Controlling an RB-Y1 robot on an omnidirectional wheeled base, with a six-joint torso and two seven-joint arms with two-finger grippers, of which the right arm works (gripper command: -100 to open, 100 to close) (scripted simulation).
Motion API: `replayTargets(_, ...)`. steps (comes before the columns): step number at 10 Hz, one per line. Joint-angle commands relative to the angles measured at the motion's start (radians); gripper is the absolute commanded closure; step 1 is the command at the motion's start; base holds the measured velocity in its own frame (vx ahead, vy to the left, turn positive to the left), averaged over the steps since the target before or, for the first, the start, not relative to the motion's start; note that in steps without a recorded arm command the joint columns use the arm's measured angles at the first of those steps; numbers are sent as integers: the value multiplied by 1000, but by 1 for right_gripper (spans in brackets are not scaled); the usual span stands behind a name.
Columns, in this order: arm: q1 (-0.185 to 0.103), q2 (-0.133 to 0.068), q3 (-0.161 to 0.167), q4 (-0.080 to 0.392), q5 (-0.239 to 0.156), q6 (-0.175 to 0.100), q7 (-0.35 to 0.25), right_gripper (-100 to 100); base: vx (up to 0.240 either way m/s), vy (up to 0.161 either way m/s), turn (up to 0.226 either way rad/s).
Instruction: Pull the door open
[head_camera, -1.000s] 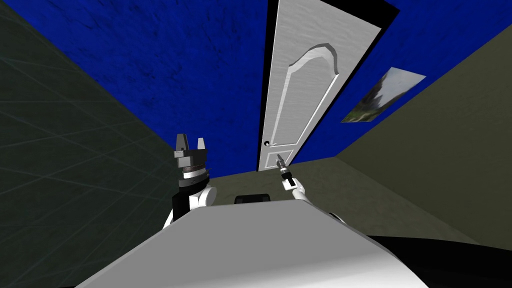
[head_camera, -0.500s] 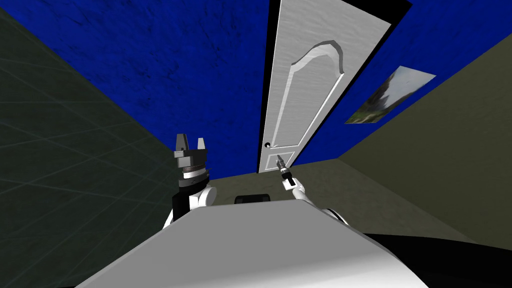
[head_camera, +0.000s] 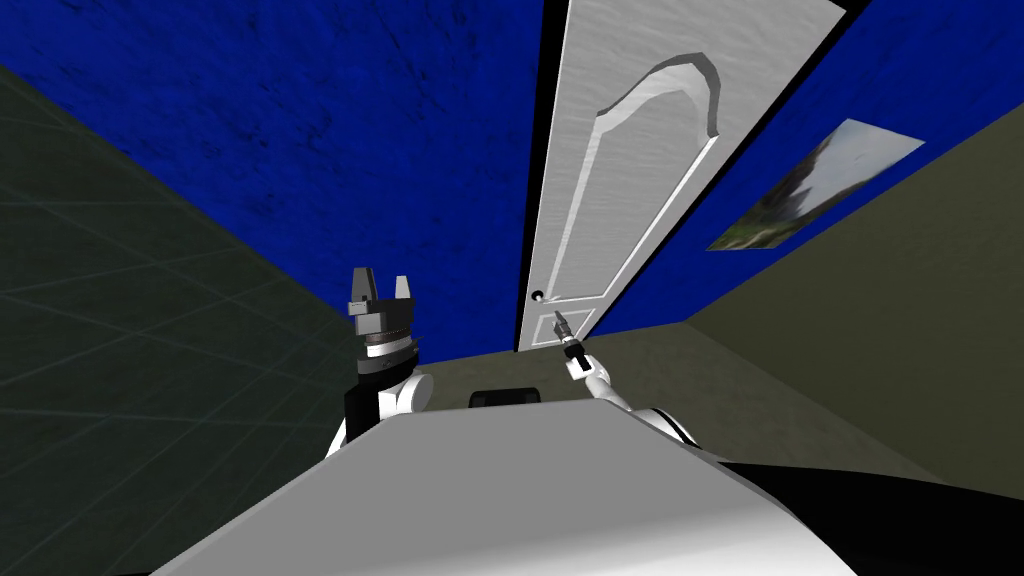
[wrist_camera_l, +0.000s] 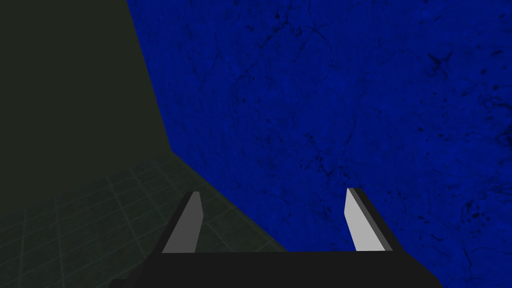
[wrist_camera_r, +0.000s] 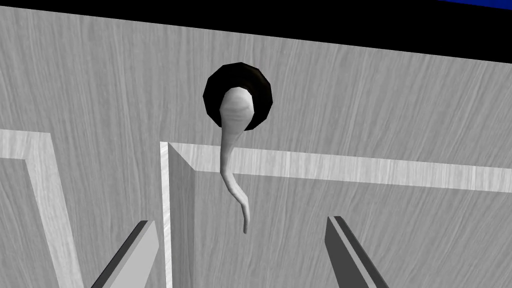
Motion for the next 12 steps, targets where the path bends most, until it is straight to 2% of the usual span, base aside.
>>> replayTargets(1,-13,-4,-1,29,2,-9,-7,-100,80,-20,9)
replayTargets(2,-8,-3,0,16,1,-3,-4,-100,32,-10,4)
replayTargets(3,2,-26,-14,33,-9,-20,-18,-100,130,52,175)
replayTargets(5,2,-26,-14,33,-9,-20,-18,-100,108,58,48)
replayTargets(6,15,-54,-31,51,-21,-39,-33,-100,102,81,201)
replayTargets(7,20,-64,-37,57,-26,-46,-38,-100,168,92,201)
replayTargets(8,20,-64,-37,57,-26,-46,-38,-100,127,54,23)
replayTargets(9,35,-96,-56,77,-40,-67,-55,-100,140,60,228)
replayTargets(11,44,-115,-67,89,-49,-80,-65,-100,150,39,141)
replayTargets(12,44,-115,-67,89,-49,-80,-65,-100,91,10,-12)
